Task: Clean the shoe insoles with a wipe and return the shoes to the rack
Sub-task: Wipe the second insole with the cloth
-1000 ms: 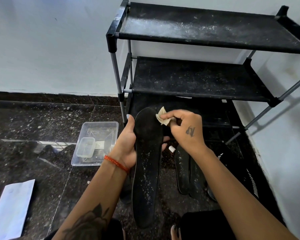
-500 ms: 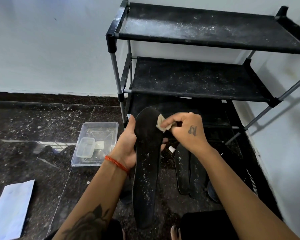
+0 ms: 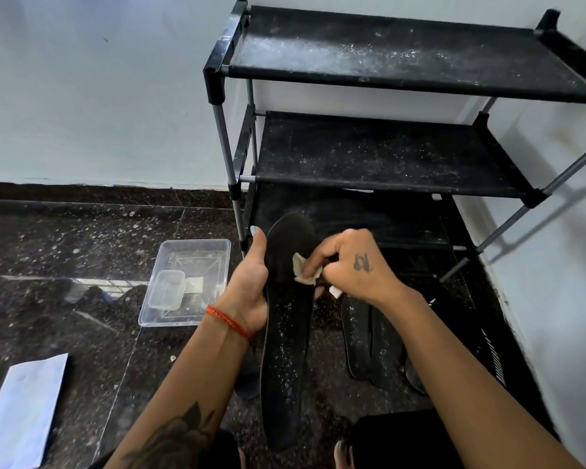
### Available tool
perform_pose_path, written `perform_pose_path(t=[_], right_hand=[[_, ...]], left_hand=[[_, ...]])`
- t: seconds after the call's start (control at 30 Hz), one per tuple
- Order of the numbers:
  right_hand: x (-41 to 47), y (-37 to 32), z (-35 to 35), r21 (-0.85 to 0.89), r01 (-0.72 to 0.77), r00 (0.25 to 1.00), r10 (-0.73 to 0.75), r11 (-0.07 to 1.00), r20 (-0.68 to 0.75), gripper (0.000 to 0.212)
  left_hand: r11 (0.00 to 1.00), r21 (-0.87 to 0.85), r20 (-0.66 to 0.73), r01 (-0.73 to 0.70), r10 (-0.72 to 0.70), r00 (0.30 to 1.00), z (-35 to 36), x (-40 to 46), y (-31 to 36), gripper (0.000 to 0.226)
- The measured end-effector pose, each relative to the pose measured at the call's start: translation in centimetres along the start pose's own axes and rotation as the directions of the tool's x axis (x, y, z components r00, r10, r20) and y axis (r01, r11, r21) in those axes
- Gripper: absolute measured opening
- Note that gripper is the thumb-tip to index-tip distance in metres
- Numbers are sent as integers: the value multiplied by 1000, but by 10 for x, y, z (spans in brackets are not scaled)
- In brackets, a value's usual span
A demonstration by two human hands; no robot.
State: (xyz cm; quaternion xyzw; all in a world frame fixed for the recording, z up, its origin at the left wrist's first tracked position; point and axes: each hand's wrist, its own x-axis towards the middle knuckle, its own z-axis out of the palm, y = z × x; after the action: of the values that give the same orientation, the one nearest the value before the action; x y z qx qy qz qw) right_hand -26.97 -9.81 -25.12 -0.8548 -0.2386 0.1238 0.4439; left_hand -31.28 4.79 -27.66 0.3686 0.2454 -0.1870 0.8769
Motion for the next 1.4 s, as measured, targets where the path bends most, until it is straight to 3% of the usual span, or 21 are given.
perform_pose_path(t=[0.07, 0.13, 0.37, 0.53, 0.6, 0.67, 0.77, 0.83, 0.9, 1.07, 1.2, 1.3, 1.4], right_hand=[[1, 2, -1, 8, -14, 984, 15, 1000, -179, 37], [2, 3, 4, 49, -18, 972, 29, 999, -234, 38], [-3, -15, 21, 101, 108, 991, -115, 989, 69, 30], [-9, -20, 2, 32, -17, 976, 10, 999, 219, 29], [-7, -18, -5, 17, -51, 990, 48, 999, 133, 28], [-4, -11, -9, 35, -47, 993, 51, 998, -103, 30], [3, 1, -5, -49, -19, 852, -10, 999, -523, 19], [8, 6, 1, -133, -3, 759, -84, 991, -646, 20], [11, 8, 8, -168, 58, 740, -155, 984, -654, 25], [16, 11, 20, -206, 126, 804, -222, 970, -552, 28], [16, 12, 18, -180, 99, 847, -178, 979, -500, 27], [17, 17, 12, -169, 1, 895, -76, 986, -439, 31], [15, 18, 6, -155, -55, 836, -39, 986, -547, 31]], left_hand=[[1000, 0, -7, 13, -13, 1000, -1, 1, 0, 85], [1000, -2, -16, -1, 0, 1000, -2, 2, 0, 83], [997, -33, -38, -68, 66, 997, -3, 2, 0, 74], [998, 16, -41, -64, 64, 997, 0, 1, -1, 71], [998, 25, -19, -55, 55, 998, 2, -1, -1, 73], [998, 36, -10, -48, 49, 999, 2, -2, 0, 76], [998, 55, -27, -18, 19, 999, 3, -3, 0, 77], [998, 69, -20, 2, -1, 1000, 4, -3, -2, 76], [995, 102, 9, 10, -11, 1000, 6, -3, -5, 75], [988, 153, 70, -3, -8, 998, 6, -5, -6, 65], [993, 119, 88, -4, -7, 996, 6, -5, -5, 63], [997, 82, 87, 5, -12, 996, 6, -4, -6, 59], [998, 59, 79, 25, -30, 996, 5, -3, -5, 63]])
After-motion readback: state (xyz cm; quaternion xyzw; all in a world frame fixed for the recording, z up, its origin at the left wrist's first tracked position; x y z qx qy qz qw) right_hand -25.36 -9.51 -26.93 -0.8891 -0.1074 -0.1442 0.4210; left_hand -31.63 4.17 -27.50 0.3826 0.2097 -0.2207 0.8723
